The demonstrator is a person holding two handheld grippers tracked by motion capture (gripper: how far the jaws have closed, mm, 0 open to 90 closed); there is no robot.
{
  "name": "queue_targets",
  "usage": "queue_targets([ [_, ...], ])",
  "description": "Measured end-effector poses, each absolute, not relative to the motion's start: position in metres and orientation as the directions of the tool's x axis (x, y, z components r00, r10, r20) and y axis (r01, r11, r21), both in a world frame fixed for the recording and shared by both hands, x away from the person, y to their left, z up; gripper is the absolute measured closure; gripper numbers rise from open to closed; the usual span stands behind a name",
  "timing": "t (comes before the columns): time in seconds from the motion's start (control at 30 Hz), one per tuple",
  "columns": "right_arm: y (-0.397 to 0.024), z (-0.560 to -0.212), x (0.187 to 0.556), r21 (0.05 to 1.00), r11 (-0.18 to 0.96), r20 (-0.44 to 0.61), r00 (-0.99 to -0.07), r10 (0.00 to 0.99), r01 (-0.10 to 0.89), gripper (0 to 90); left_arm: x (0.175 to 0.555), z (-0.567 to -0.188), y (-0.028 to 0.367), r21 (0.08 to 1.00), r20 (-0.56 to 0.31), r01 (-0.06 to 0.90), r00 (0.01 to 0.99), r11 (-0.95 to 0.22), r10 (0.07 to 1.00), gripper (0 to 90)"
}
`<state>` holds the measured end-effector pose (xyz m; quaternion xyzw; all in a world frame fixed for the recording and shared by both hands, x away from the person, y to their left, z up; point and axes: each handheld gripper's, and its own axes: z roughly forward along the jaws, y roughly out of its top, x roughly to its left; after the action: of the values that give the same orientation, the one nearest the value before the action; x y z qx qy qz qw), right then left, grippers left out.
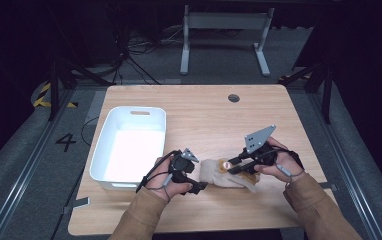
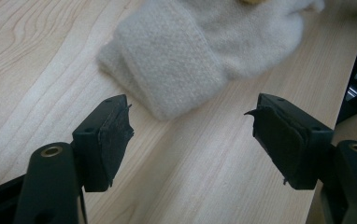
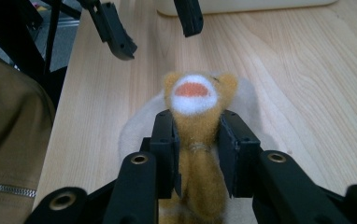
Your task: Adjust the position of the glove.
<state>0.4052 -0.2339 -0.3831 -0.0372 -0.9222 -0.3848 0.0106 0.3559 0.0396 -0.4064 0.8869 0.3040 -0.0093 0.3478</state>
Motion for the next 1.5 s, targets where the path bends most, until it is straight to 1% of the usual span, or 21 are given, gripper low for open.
queue_targets([
  [0.03, -0.235, -0.385, 0.407, 0.692, 0.718, 0.045, -0.997, 0.064, 0.077, 69.6, 0.356, -0.407, 0.04, 0.608, -0.228, 0.546, 0.815, -0.576, 0.533, 28.4],
  [0.17, -0.237, -0.388, 0.409, 0.68, 0.729, 0.04, -0.997, 0.072, 0.08, 69.6, 0.356, -0.408, 0.039, 0.605, -0.232, 0.551, 0.813, -0.575, 0.534, 28.8],
  [0.27, -0.237, -0.39, 0.41, 0.654, 0.752, 0.015, -0.996, 0.092, 0.079, 69.5, 0.357, -0.411, 0.036, 0.595, -0.233, 0.552, 0.814, -0.584, 0.532, 29.4],
  [0.4, -0.238, -0.392, 0.412, 0.642, 0.763, -0.006, -0.995, 0.104, 0.075, 69.0, 0.357, -0.413, 0.035, 0.589, -0.236, 0.553, 0.815, -0.59, 0.529, 30.7],
  [0.63, -0.24, -0.398, 0.415, 0.627, 0.774, -0.013, -0.993, 0.118, 0.084, 67.0, 0.359, -0.415, 0.033, 0.584, -0.237, 0.554, 0.816, -0.593, 0.528, 33.7],
  [0.7, -0.24, -0.403, 0.416, 0.62, 0.78, -0.023, -0.992, 0.122, 0.082, 63.7, 0.359, -0.416, 0.032, 0.583, -0.247, 0.554, 0.817, -0.594, 0.521, 34.9],
  [0.8, -0.24, -0.406, 0.417, 0.627, 0.775, -0.038, -0.99, 0.134, 0.081, 58.6, 0.36, -0.416, 0.03, 0.582, -0.274, 0.552, 0.824, -0.597, 0.495, 42.0],
  [0.83, -0.24, -0.406, 0.417, 0.627, 0.775, -0.038, -0.99, 0.134, 0.081, 58.6, 0.36, -0.416, 0.03, 0.582, -0.274, 0.552, 0.824, -0.597, 0.495, 42.3],
  [0.9, -0.241, -0.406, 0.416, 0.636, 0.767, -0.045, -0.988, 0.149, 0.086, 54.8, 0.361, -0.416, 0.029, 0.589, -0.266, 0.538, 0.834, -0.603, 0.484, 42.4],
  [0.93, -0.244, -0.404, 0.415, 0.646, 0.757, -0.043, -0.986, 0.159, 0.094, 54.5, 0.361, -0.415, 0.029, 0.592, -0.259, 0.533, 0.836, -0.605, 0.483, 42.7],
  [1.03, -0.247, -0.401, 0.415, 0.662, 0.743, -0.046, -0.983, 0.176, 0.102, 54.2, 0.362, -0.413, 0.028, 0.606, -0.239, 0.513, 0.846, -0.608, 0.476, 42.0],
  [1.07, -0.25, -0.397, 0.414, 0.679, 0.724, -0.043, -0.978, 0.204, 0.122, 54.1, 0.364, -0.411, 0.028, 0.608, -0.235, 0.51, 0.848, -0.609, 0.475, 42.1],
  [1.1, -0.25, -0.397, 0.414, 0.679, 0.724, -0.043, -0.978, 0.204, 0.122, 54.1, 0.364, -0.411, 0.028, 0.608, -0.235, 0.51, 0.848, -0.609, 0.475, 42.2],
  [1.13, -0.253, -0.394, 0.413, 0.698, 0.704, -0.046, -0.972, 0.229, 0.133, 53.3, 0.364, -0.409, 0.027, 0.6, -0.221, 0.507, 0.848, -0.619, 0.482, 41.8],
  [1.17, -0.253, -0.394, 0.413, 0.698, 0.704, -0.046, -0.972, 0.229, 0.133, 53.3, 0.364, -0.409, 0.027, 0.6, -0.221, 0.507, 0.848, -0.619, 0.482, 40.3],
  [1.2, -0.255, -0.393, 0.413, 0.705, 0.694, -0.042, -0.968, 0.247, 0.146, 52.7, 0.365, -0.408, 0.027, 0.593, -0.213, 0.512, 0.844, -0.622, 0.492, 40.3],
  [1.27, -0.259, -0.39, 0.412, 0.716, 0.679, -0.049, -0.959, 0.279, 0.161, 52.0, 0.366, -0.407, 0.026, 0.591, -0.206, 0.523, 0.834, -0.615, 0.512, 36.2],
  [1.33, -0.265, -0.388, 0.412, 0.725, 0.663, -0.054, -0.944, 0.324, 0.186, 51.4, 0.368, -0.406, 0.025, 0.6, -0.207, 0.523, 0.832, -0.605, 0.514, 35.0],
  [1.47, -0.272, -0.385, 0.41, 0.734, 0.648, -0.06, -0.93, 0.362, 0.205, 51.2, 0.37, -0.405, 0.023, 0.607, -0.196, 0.514, 0.836, -0.605, 0.513, 34.3],
  [1.5, -0.277, -0.384, 0.409, 0.747, 0.622, -0.045, -0.916, 0.4, 0.234, 51.0, 0.372, -0.405, 0.021, 0.61, -0.192, 0.507, 0.84, -0.609, 0.507, 33.4],
])
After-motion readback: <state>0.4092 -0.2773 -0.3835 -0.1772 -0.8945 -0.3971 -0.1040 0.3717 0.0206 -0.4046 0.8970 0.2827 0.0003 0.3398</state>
